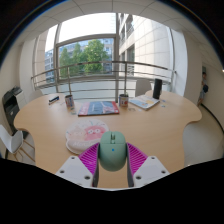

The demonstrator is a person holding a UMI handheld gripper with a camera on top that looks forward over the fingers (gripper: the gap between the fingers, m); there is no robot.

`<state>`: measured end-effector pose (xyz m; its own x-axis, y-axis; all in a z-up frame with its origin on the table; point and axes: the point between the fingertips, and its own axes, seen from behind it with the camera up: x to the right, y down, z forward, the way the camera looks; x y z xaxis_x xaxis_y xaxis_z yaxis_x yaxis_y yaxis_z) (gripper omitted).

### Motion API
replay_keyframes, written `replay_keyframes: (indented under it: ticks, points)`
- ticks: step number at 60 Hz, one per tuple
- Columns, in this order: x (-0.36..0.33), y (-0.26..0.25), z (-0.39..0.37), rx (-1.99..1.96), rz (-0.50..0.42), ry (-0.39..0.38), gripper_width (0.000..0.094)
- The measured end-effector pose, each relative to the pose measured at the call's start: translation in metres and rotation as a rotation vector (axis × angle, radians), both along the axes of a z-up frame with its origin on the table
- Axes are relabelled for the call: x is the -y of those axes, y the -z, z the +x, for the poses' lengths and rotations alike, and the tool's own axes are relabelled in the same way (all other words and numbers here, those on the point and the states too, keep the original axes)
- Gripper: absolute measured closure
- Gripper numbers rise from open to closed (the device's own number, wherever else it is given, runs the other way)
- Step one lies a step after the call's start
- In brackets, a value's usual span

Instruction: Arrange mouse

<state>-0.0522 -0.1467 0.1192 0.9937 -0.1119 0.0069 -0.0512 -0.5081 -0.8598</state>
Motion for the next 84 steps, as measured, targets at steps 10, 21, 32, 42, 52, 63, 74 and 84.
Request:
replay_keyframes:
  ticks: [10,21,32,42,52,63,74,84]
  points:
    - [-0.093,-0.079,-0.031,0.025,0.134,-0.026,0.0543]
    - [-0.178,-0.031,-0.079,0.026,0.067,-0.085,0.0541]
    - [-0.210,0.077,-0.102,0.016,-0.106,-0.109,0.0522]
    - [-0.207,0.126,-0.105,0.008,-0.206,-0.110,0.0423]
    - [-0.197,0.100,-0.103,0.042,-0.187,-0.100,0.0098]
    - [-0.156,0.025,-0.100,0.088,-0.126,-0.062,0.0087]
    - [-0.091,-0.033,-0.111,0.063,-0.078,-0.048,0.0089]
    - [-0.033,-0.045,-0.115,0.063,-0.075,-0.066,0.0088]
